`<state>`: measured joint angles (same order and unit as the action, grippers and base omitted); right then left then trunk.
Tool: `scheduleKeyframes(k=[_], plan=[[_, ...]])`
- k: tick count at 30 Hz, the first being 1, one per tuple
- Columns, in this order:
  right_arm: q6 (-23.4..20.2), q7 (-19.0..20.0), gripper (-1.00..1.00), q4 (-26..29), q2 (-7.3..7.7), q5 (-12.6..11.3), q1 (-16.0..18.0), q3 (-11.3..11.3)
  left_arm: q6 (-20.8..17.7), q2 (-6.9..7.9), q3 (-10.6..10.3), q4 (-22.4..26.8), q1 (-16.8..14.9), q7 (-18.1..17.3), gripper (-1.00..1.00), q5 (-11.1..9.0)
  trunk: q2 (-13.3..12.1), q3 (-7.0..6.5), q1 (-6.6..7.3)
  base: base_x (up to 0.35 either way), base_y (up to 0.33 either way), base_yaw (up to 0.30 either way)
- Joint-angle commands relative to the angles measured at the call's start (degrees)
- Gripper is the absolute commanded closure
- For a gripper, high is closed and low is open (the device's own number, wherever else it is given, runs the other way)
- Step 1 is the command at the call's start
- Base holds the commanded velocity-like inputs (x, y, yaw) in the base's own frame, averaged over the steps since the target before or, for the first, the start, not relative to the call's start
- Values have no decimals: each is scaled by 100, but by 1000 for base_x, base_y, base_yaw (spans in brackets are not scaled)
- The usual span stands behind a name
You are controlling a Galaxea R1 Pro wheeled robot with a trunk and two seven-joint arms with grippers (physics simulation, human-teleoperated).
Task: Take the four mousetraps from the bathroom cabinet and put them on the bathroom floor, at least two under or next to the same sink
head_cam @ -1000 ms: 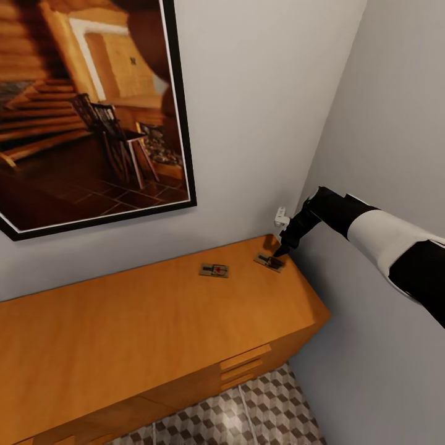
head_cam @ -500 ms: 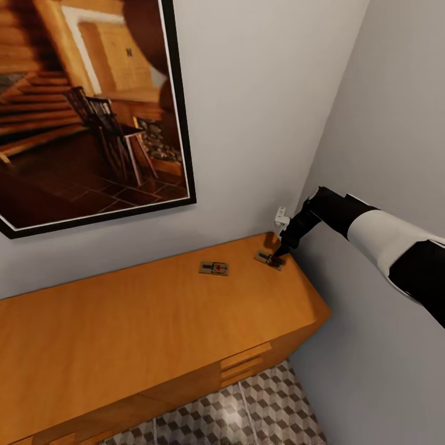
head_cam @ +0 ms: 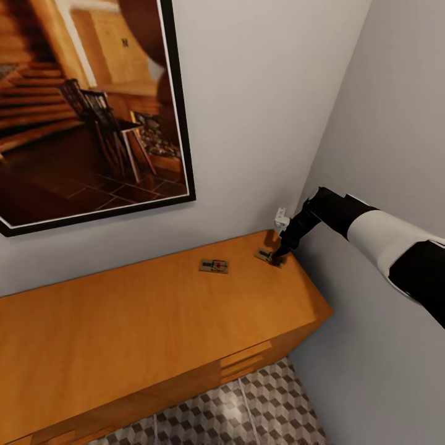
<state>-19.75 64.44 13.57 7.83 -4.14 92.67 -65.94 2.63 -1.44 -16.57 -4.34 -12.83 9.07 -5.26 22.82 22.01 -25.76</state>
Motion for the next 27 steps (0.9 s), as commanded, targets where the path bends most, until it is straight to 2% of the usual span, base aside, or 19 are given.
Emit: scheduleKeyframes(k=[1, 27], plan=[[-56, 8, -100, 15, 8, -43, 5, -33, 27, -5, -48, -23, -10, 9, -100, -54, 10, 16, -3, 0, 0, 0], [-54, -18, -100, 15, 16, -44, 5, -33, 28, -5, -48, -23, -6, 7, -100, -54, 10, 181, -3, 0, 0, 0]])
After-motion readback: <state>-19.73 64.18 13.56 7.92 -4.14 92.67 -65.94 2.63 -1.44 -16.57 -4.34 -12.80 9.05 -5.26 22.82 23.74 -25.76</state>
